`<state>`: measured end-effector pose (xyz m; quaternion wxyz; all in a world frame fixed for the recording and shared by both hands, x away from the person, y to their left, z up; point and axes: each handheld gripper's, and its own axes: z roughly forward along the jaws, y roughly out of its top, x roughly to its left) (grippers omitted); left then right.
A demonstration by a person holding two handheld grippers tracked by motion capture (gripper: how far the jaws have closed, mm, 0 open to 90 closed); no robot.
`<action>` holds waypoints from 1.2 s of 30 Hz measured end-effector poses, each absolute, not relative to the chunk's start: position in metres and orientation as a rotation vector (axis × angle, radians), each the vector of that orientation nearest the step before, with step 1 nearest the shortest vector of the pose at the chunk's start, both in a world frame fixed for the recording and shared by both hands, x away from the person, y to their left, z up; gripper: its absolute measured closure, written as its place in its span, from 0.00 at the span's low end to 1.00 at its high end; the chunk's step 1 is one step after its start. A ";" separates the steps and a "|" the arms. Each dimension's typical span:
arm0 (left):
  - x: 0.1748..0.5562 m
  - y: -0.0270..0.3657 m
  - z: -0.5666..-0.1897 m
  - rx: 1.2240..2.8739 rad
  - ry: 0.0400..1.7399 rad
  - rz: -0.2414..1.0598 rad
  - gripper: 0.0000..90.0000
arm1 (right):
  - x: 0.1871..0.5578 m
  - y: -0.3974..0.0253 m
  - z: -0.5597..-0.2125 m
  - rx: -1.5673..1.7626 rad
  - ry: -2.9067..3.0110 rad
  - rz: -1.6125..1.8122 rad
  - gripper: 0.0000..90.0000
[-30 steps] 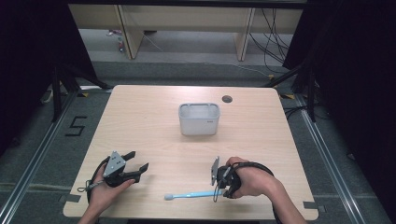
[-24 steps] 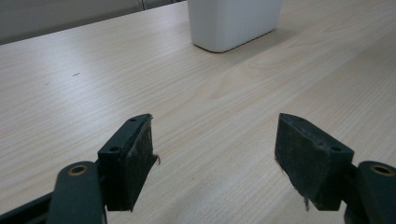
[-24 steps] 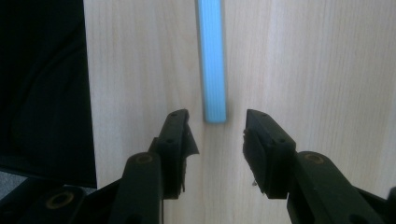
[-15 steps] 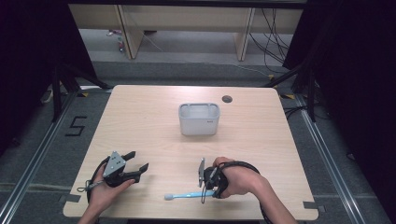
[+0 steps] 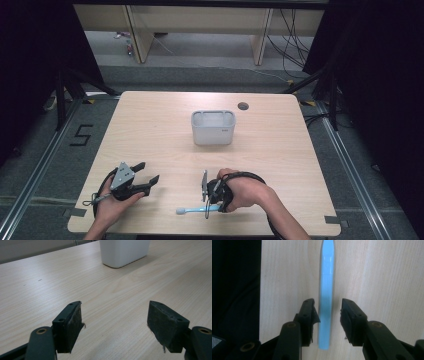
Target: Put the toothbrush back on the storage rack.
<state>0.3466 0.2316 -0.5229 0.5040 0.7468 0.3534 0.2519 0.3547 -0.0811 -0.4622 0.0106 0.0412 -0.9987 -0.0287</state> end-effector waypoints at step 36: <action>0.346 0.231 -0.523 1.812 0.839 0.607 0.30 | 0.354 -0.062 -0.478 0.125 -3.089 -0.083 0.85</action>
